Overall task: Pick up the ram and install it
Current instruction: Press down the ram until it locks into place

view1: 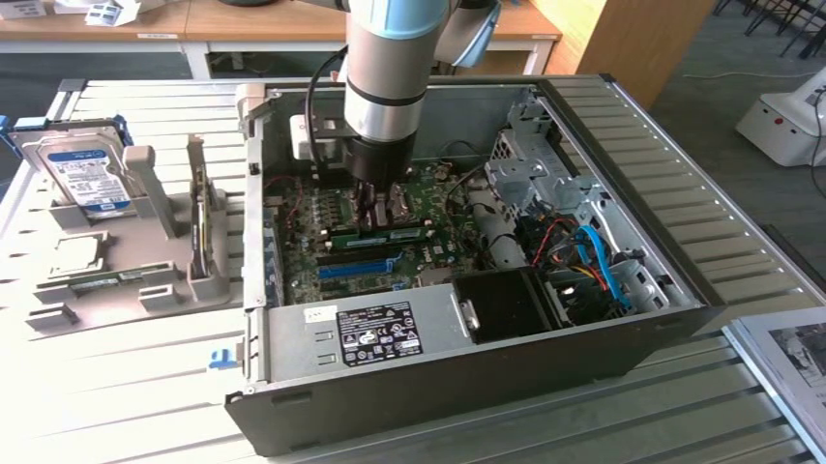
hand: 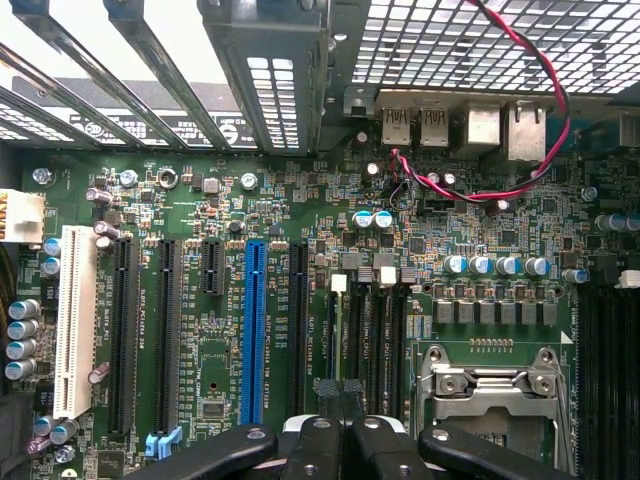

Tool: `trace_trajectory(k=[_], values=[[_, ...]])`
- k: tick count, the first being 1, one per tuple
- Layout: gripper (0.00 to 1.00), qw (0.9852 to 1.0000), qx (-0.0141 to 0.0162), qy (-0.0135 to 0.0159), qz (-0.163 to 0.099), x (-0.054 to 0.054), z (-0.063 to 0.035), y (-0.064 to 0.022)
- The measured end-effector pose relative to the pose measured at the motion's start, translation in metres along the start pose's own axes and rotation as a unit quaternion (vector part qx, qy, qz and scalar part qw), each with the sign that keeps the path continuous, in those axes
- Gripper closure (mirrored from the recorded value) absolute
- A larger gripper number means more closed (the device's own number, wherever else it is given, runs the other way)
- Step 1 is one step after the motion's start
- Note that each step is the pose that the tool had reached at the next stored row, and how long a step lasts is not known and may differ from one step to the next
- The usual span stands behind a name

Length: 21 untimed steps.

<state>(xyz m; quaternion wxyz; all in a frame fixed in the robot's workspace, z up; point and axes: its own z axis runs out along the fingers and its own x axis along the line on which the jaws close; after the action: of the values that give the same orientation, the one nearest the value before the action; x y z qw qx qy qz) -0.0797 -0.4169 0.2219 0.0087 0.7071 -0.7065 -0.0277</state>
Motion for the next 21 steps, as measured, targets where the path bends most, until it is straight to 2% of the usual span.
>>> trace_trajectory(k=[18,20,21], values=[[0.9,1.0,0.0,-0.0002,0.0,0.0,0.0006,0.0],[0.9,1.0,0.0005,-0.0013,0.0,-0.0003,-0.0012,-0.0002],[0.9,1.0,-0.0003,-0.0007,0.0,-0.0002,-0.0032,0.0]])
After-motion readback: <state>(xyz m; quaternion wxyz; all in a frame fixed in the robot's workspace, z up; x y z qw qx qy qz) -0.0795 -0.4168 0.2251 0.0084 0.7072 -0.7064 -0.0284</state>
